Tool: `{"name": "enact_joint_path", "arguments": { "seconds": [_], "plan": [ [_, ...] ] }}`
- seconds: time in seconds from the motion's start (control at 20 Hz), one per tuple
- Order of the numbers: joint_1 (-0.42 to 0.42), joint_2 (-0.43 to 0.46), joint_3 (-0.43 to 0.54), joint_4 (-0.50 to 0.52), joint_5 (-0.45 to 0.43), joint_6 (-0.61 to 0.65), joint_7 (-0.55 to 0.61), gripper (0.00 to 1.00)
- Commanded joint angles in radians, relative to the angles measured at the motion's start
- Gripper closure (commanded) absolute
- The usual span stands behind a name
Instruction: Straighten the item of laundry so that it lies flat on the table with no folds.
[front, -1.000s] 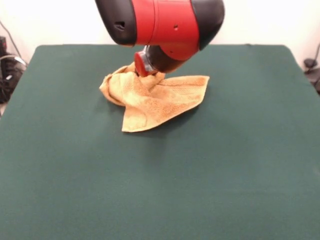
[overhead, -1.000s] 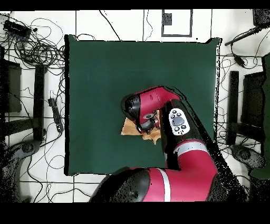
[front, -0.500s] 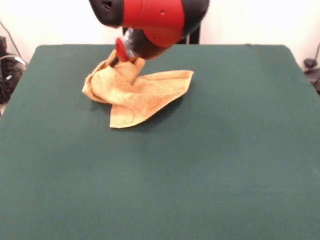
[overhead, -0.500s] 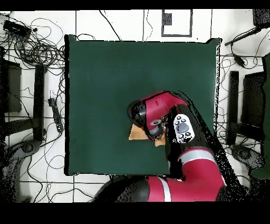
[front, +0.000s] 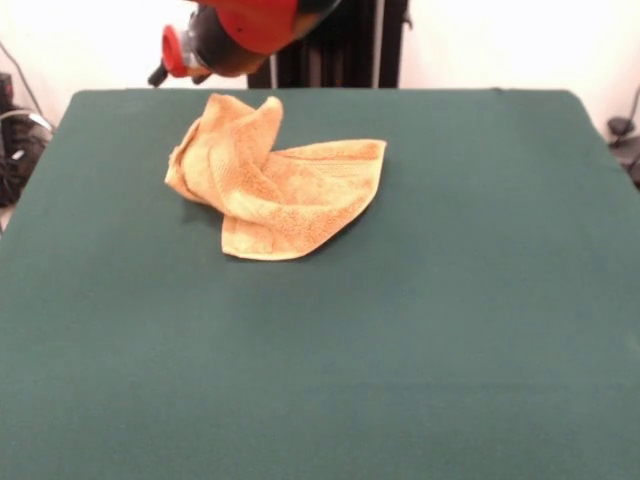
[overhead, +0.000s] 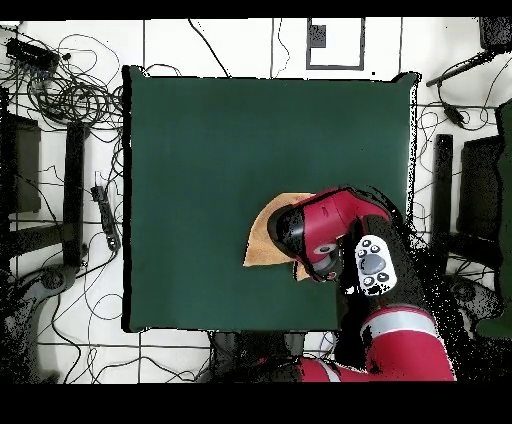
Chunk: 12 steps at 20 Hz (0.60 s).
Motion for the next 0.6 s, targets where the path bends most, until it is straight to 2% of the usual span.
{"name": "enact_joint_path", "arguments": {
  "seconds": [0.05, 0.4, 0.6],
  "plan": [
    [0.013, 0.068, 0.048, 0.065, -0.036, -0.016, -0.164, 0.00],
    [0.014, 0.086, 0.061, 0.056, -0.032, -0.041, -0.148, 0.00],
    [0.012, 0.056, 0.089, 0.086, 0.040, -0.053, -0.100, 0.00]
  ]
}}
